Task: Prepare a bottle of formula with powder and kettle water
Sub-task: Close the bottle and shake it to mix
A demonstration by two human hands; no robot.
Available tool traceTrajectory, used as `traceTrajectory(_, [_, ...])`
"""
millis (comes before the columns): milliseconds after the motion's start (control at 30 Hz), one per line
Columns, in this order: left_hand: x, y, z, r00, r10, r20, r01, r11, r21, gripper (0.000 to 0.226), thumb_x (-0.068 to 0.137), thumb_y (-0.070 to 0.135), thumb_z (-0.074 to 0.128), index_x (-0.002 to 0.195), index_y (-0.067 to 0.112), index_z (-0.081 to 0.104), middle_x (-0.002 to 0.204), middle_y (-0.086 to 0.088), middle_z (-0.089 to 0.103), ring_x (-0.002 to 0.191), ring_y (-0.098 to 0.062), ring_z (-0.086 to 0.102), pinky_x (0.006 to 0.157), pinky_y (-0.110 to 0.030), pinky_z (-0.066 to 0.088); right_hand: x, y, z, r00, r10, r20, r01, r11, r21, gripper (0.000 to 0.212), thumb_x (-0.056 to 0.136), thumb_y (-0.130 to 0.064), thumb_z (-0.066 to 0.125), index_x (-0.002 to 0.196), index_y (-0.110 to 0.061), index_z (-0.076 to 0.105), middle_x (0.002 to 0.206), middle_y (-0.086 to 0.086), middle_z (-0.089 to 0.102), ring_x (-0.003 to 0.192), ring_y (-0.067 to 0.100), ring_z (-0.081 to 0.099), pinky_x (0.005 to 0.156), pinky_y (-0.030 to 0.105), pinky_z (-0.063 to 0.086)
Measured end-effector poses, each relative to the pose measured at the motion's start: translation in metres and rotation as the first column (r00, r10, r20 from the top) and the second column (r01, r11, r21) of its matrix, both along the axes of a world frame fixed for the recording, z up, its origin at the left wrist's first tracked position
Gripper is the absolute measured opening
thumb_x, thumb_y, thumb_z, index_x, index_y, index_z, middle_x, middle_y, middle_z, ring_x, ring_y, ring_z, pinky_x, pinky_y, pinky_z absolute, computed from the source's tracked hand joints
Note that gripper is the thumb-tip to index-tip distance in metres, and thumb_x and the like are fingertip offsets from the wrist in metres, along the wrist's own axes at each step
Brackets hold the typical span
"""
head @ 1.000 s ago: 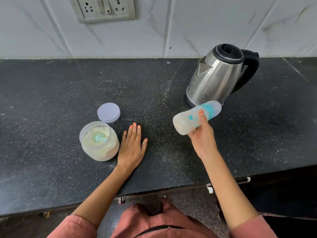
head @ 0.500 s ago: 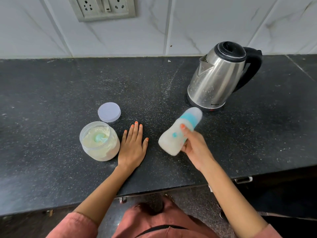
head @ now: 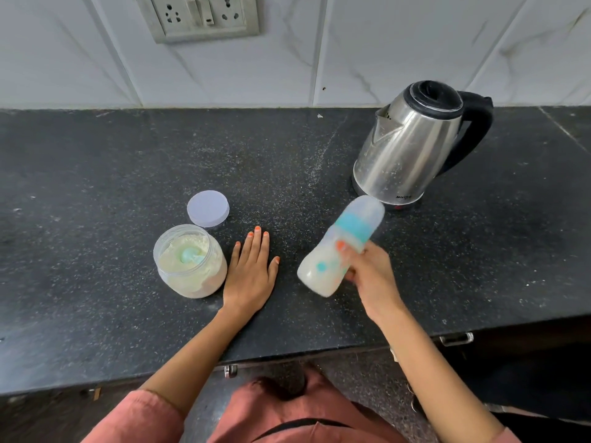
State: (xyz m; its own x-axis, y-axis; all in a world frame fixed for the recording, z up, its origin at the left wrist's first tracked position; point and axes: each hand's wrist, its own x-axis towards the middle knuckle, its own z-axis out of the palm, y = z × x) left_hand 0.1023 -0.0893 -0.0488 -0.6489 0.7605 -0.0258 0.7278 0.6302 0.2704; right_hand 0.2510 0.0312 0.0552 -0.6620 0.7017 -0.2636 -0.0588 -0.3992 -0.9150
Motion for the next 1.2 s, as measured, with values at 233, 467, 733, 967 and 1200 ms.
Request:
traceTrajectory(233, [0.0,0.0,-0.001,1.0,0.002,-0.014,-0.002,1.0,-0.016,0.057,0.1,0.038,0.018,0.149,0.014,0.002,0.158,-0.002,-0.004,0.145,-0.015,-0.006,0.115,-0.033,-0.007,0.002,-0.011,0.001,0.978,0.17,0.12,-0.19,0.964,0.185,0.031,0.056,-0.025,0.075,0.085,-0.021,0.067,0.078,-0.011,0.074,0.076,0.004,0.067,0.065,0.018,0.054])
traceTrajectory(467, [0.001,0.0,0.0,1.0,0.005,-0.02,-0.005,1.0,-0.002,0.057,0.1,0.038,0.018,0.149,0.013,0.004,0.158,-0.002,-0.003,0.145,-0.015,-0.005,0.115,-0.033,-0.006,-0.004,-0.004,-0.001,0.993,-0.115,-0.042,0.113,0.993,-0.027,0.034,0.059,-0.029,0.071,0.092,-0.021,0.064,0.084,-0.008,0.072,0.084,0.01,0.068,0.073,0.027,0.057])
traceTrajectory(733, [0.002,0.0,0.003,1.0,0.008,-0.011,-0.008,1.0,-0.002,0.057,0.1,0.037,0.019,0.149,0.012,0.004,0.158,-0.004,-0.003,0.146,-0.016,-0.004,0.116,-0.034,-0.006,-0.005,0.007,0.006,0.967,-0.233,-0.106,0.215,0.964,-0.158,0.017,0.075,-0.025,0.066,0.091,-0.021,0.065,0.082,-0.01,0.073,0.08,0.005,0.068,0.067,0.023,0.056])
traceTrajectory(967, [0.001,0.0,0.003,1.0,0.0,-0.01,0.0,1.0,-0.002,0.057,0.101,0.036,0.019,0.149,0.011,0.002,0.158,-0.005,-0.004,0.145,-0.017,-0.006,0.115,-0.03,-0.009,0.006,-0.018,0.007,0.995,0.09,0.039,-0.094,0.985,0.141,0.023,0.063,-0.015,0.074,0.085,-0.019,0.067,0.076,-0.01,0.074,0.073,0.003,0.067,0.062,0.018,0.054])
traceTrajectory(1200, [0.001,0.0,0.002,1.0,-0.002,-0.001,0.002,1.0,0.028,0.057,0.101,0.036,0.019,0.149,0.01,0.003,0.158,-0.005,-0.003,0.145,-0.016,-0.005,0.114,-0.027,-0.008,0.002,-0.011,0.003,0.991,-0.132,0.017,0.133,0.99,-0.041,0.023,0.068,-0.028,0.069,0.089,-0.02,0.066,0.08,-0.009,0.073,0.077,0.006,0.068,0.064,0.023,0.056])
